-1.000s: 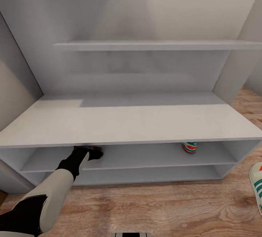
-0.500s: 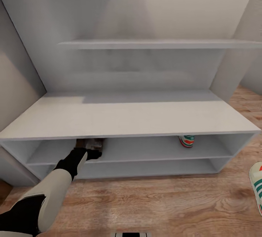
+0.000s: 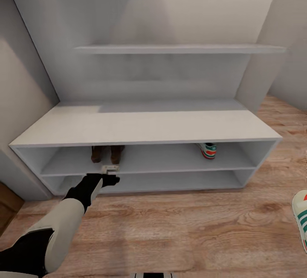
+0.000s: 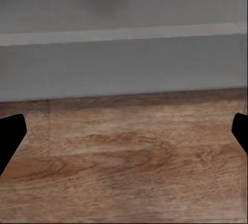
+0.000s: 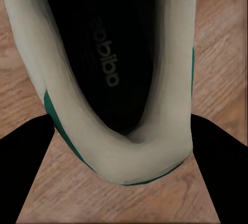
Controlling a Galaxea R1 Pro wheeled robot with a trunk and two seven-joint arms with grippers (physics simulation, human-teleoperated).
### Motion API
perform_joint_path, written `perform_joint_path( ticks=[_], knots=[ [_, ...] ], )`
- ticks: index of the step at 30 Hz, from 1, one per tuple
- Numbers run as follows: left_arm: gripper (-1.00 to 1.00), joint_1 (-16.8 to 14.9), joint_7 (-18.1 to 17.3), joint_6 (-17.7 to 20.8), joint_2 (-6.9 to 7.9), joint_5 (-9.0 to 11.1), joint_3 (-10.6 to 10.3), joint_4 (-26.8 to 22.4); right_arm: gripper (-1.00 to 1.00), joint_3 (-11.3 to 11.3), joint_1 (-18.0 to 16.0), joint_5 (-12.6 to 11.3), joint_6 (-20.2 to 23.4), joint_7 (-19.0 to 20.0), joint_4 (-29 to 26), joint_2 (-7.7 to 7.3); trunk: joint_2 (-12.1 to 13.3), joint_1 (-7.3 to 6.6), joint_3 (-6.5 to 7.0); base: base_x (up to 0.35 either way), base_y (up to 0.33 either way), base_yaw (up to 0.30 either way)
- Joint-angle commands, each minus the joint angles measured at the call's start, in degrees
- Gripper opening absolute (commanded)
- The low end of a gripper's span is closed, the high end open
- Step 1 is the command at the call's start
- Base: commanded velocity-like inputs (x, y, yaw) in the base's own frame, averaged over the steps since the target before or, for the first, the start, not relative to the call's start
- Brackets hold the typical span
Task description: Pick up the two gym shoes and the two sandals from the corridor floor and place them onto the hallstand (shoe rack) in the corridor, making sure they are on the rack and not on the floor. Arrange them so the two gym shoes are next to each other and the two sandals are next to each other.
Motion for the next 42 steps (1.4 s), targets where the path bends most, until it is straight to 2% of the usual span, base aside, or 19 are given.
perform_joint_path(
  ticks=[1,12,13,16,17,18,19,22,24,25,26,27,28,30,32,38,39,41,42],
  knots=[
    [1.00,0.0,-0.4,0.1,-0.06,-0.6,0.5,-0.1,-1.00,-0.5,-0.1,0.6,0.2,0.5,-0.1,0.04,0.0,-0.04,-0.04,-0.282,-0.168,0.000],
    [1.00,1.0,-0.7,-1.0,-0.06,-0.5,0.5,-0.2,-1.00,-0.4,-0.1,0.6,0.2,0.5,0.0,0.16,0.0,-0.04,-0.04,-0.278,-0.174,0.000],
    [1.00,5.0,-1.2,-7.3,0.04,0.0,0.8,-0.1,-1.00,-0.4,-0.1,0.6,0.2,0.6,0.0,0.48,0.0,-0.04,-0.04,-0.277,-0.175,0.000],
    [1.00,9.6,-3.1,-13.4,0.45,1.4,1.4,-0.2,-1.00,-0.4,-0.1,0.6,0.2,0.5,0.0,0.74,0.0,-0.04,-0.04,-0.277,-0.175,0.000],
    [1.00,10.4,-3.7,-14.1,0.59,1.6,1.5,-0.2,-1.00,-0.4,-0.1,0.6,0.2,0.6,0.0,0.76,0.0,-0.04,-0.04,-0.277,-0.175,0.000],
    [1.00,12.0,-5.4,-15.3,1.06,2.0,1.5,-0.2,-1.00,-0.4,-0.1,0.6,0.2,0.6,0.1,0.79,0.0,-0.04,-0.04,-0.277,-0.175,0.000],
    [1.00,15.0,-9.7,-18.2,2.51,2.7,1.6,-0.4,-1.00,-0.4,-0.1,0.6,0.2,0.6,0.1,0.82,0.0,-0.04,-0.04,-0.277,-0.175,0.000],
    [1.00,17.2,-13.5,-21.4,3.81,3.4,1.6,-0.5,-1.00,-0.4,-0.1,0.6,0.2,0.6,0.1,0.84,0.0,-0.04,-0.04,-0.277,-0.175,0.000],
    [1.00,19.7,-17.9,-25.3,5.26,4.5,1.7,-0.5,-1.00,-0.4,-0.1,0.6,0.2,0.6,0.2,0.88,0.0,-0.04,-0.04,-0.277,-0.175,0.000],
    [1.00,22.7,-23.2,-29.5,7.30,6.5,1.7,-0.5,-1.00,-0.4,-0.1,0.6,0.2,0.6,0.3,0.91,0.0,-0.04,-0.04,-0.276,-0.175,0.000],
    [1.00,23.5,-24.5,-30.4,7.85,7.1,1.7,-0.4,-1.00,-0.4,-0.1,0.6,0.2,0.6,0.3,0.91,0.0,-0.04,-0.04,-0.273,-0.174,0.000],
    [1.00,26.2,-28.9,-33.4,10.00,10.0,1.7,-0.2,-1.00,-0.4,-0.1,0.6,0.2,0.7,0.4,0.92,0.0,-0.04,-0.04,-0.209,-0.133,0.000],
    [1.00,26.8,-29.8,-34.0,10.50,10.8,1.7,-0.2,-1.00,-0.4,-0.1,0.6,0.2,0.7,0.4,0.94,0.0,-0.04,-0.04,-0.175,-0.111,0.000],
    [1.00,30.2,-34.7,-37.2,13.00,15.1,1.7,-0.1,-1.00,-0.4,-0.1,0.6,0.2,0.7,0.5,0.93,0.0,-0.04,-0.04,-0.068,-0.043,0.000],
    [1.00,32.9,-37.6,-40.0,14.35,16.7,1.7,0.1,-1.00,-0.4,-0.1,0.6,0.2,0.7,0.5,0.99,0.0,-0.04,-0.04,-0.026,-0.016,0.000],
    [1.00,38.2,-39.6,-45.2,15.07,17.6,2.2,0.2,-1.00,-0.4,-0.1,0.5,0.1,0.8,0.1,1.84,0.0,-0.04,-0.04,-0.004,-0.003,0.000],
    [1.00,39.8,-40.5,-46.4,15.48,18.4,4.5,0.3,-1.00,-0.4,-0.1,0.4,0.1,0.8,-0.1,1.95,0.0,-0.04,-0.04,0.000,0.000,0.000],
    [1.00,40.1,-43.6,-46.5,16.02,19.0,6.7,0.3,-1.00,-0.4,-0.1,0.4,0.1,0.8,-0.1,1.97,0.0,-0.04,-0.04,0.000,0.000,0.000],
    [1.00,40.3,-50.4,-46.5,17.44,20.1,10.8,0.7,-1.00,-0.4,-0.1,0.5,0.0,0.8,-0.1,1.98,0.0,-0.04,-0.04,0.000,0.000,0.000]
  ],
)
